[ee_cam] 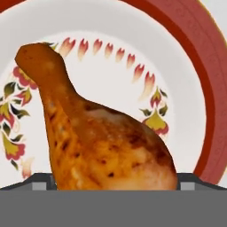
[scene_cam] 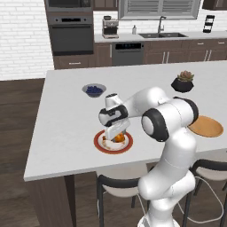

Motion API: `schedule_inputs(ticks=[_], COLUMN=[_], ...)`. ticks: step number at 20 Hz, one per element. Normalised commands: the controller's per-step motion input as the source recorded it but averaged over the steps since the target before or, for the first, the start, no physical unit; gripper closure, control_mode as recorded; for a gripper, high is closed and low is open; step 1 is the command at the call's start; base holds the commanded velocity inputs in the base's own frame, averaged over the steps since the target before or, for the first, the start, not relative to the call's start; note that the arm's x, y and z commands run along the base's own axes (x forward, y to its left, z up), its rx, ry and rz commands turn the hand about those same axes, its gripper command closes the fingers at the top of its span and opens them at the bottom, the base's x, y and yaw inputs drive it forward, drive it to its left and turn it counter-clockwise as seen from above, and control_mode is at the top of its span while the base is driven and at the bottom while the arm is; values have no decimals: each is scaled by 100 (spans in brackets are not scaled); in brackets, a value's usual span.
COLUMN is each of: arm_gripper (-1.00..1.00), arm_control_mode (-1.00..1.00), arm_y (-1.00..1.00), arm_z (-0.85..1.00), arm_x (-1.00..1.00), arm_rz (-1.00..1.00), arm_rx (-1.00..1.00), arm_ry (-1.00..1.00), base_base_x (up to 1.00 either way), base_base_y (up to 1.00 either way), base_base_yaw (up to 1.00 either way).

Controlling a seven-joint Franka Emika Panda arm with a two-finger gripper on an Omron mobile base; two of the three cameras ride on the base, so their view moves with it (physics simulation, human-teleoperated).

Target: Pick the chicken drumstick and corn from their plates and place them in the bowl. Then put the bowl in the fridge.

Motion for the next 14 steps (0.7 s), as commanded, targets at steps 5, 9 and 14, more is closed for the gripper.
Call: schedule_inputs(ticks=[5,9,14], arm_gripper=[100,100,100], arm_control_mode=[-100,-100,-100], arm_y=[7,0,-10], arm_z=[-22,-9,23], arm_x=[0,0,-16], arm_rz=[13,8,0], arm_rx=[0,0,12], arm_ry=[9,0,-20], base_base_x=[0,0,0], base_base_y=[0,0,0], base_base_yaw=[0,0,0])
